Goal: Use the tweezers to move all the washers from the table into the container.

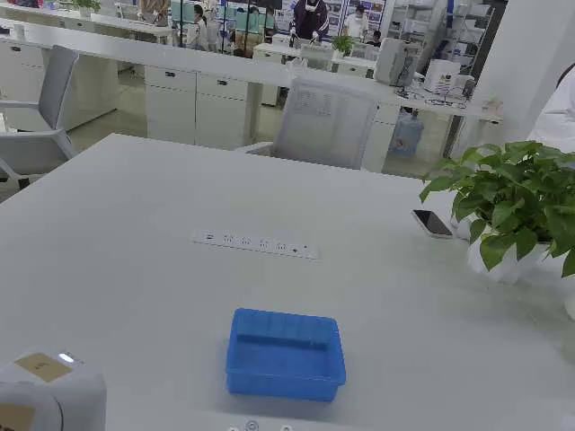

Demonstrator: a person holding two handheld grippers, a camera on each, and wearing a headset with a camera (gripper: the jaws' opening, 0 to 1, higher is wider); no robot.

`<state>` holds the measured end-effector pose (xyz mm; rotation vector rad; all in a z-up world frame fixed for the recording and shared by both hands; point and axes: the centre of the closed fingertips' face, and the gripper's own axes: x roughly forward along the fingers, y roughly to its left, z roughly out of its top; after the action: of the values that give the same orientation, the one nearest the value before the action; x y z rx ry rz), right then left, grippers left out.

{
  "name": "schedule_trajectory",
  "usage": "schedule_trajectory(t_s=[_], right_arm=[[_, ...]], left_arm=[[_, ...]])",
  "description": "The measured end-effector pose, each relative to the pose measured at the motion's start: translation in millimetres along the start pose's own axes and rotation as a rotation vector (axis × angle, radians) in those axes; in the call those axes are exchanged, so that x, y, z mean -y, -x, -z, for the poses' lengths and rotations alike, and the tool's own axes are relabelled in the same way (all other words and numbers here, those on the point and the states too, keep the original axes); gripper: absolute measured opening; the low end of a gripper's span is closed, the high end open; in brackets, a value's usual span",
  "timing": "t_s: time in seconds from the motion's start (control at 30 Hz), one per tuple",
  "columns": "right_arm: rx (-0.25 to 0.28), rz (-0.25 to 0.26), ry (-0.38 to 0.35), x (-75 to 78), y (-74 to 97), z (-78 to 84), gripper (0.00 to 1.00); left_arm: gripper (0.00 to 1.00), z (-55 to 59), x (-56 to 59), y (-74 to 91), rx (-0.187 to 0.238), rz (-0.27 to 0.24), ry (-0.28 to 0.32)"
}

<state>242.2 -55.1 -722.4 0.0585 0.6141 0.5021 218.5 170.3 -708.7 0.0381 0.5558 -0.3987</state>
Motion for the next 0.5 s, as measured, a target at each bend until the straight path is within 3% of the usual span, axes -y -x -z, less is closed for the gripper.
schedule_trajectory(t_s=[0.5], right_arm=[[-0.015,0.012,0.007,2.6,2.5,5.6,0.95]], left_arm=[[0.97,4.9,0.3,-1.9,-0.018,0.004,0.0]])
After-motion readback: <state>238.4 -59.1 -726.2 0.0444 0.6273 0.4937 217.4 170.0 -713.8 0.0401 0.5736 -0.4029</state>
